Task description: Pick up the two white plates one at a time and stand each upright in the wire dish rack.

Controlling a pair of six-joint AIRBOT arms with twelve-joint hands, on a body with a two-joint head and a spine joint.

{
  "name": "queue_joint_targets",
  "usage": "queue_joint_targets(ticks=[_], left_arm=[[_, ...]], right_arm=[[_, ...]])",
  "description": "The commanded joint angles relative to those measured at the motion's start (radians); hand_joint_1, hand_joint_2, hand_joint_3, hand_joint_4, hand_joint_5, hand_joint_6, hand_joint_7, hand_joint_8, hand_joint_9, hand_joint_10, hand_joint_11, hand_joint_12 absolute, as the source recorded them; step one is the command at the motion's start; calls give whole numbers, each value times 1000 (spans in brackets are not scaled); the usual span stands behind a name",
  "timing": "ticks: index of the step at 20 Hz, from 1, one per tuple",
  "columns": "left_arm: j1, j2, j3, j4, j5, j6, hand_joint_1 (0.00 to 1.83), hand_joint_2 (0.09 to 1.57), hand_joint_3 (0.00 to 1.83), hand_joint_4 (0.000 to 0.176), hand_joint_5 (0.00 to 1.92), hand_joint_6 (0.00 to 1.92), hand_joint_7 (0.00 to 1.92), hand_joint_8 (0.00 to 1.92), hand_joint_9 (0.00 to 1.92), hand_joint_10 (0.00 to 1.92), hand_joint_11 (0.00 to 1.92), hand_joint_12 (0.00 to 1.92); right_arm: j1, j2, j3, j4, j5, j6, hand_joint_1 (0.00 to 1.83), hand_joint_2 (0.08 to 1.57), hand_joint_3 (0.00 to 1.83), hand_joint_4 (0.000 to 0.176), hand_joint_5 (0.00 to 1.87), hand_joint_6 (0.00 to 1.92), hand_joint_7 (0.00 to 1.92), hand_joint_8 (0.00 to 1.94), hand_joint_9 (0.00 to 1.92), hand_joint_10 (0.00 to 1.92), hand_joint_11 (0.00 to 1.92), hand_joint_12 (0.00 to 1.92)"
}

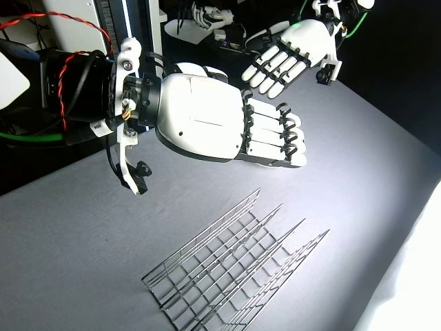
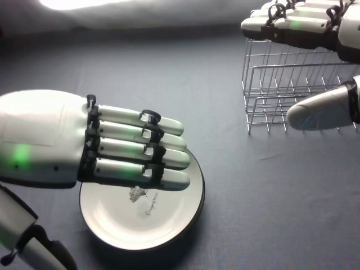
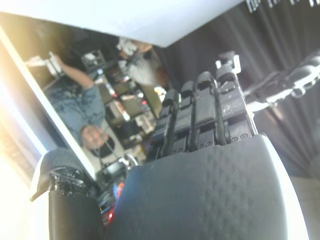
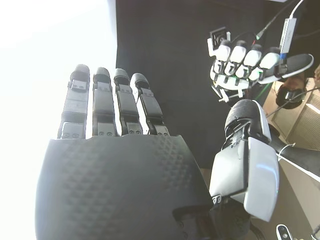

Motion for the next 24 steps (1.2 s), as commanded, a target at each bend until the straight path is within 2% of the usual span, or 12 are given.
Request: queue_joint_targets(ticks=[1, 4, 6, 7, 16, 18, 24], left_arm=[[-16, -3, 13, -37, -71, -1, 0, 1006, 5, 0, 0, 0, 0, 0, 0, 0, 0, 0], [-26, -27, 61, 77, -89, 4, 0, 1011, 7, 0, 0, 0, 0, 0, 0, 0, 0, 0], [-26, -42, 96, 123, -91, 35, 0, 1061, 28, 0, 0, 0, 0, 0, 0, 0, 0, 0], [-22, -48, 111, 133, -91, 52, 0, 1028, 12, 0, 0, 0, 0, 0, 0, 0, 0, 0], [84, -106, 254, 146, -65, 56, 0, 1028, 9, 0, 0, 0, 0, 0, 0, 0, 0, 0], [102, -116, 273, 146, -65, 56, 0, 1059, 22, 0, 0, 0, 0, 0, 0, 0, 0, 0], [123, -153, 321, 160, -76, 79, 0, 1033, 7, 0, 0, 0, 0, 0, 0, 0, 0, 0]], right_arm=[[13, 5, 1, 37, 105, 2, 0, 976, 4, 0, 0, 0, 0, 0, 0, 0, 0, 0], [13, 3, 1, 37, 105, 2, 0, 982, 6, 0, 0, 0, 0, 0, 0, 0, 0, 0], [13, 2, 1, 37, 106, 2, 0, 994, 10, 0, 0, 0, 0, 0, 0, 0, 0, 0], [13, 2, 1, 37, 106, 2, 0, 987, 6, 0, 0, 0, 0, 0, 0, 0, 0, 0], [11, 1, 1, 32, 116, -1, 0, 1003, 10, 0, 0, 0, 0, 0, 0, 0, 0, 0], [9, 1, 1, 26, 122, -1, 0, 1019, 15, 0, 0, 0, 0, 0, 0, 0, 0, 0], [-18, 1, 1, 7, 161, -5, 0, 1019, 10, 0, 0, 0, 0, 0, 0, 0, 0, 0]])
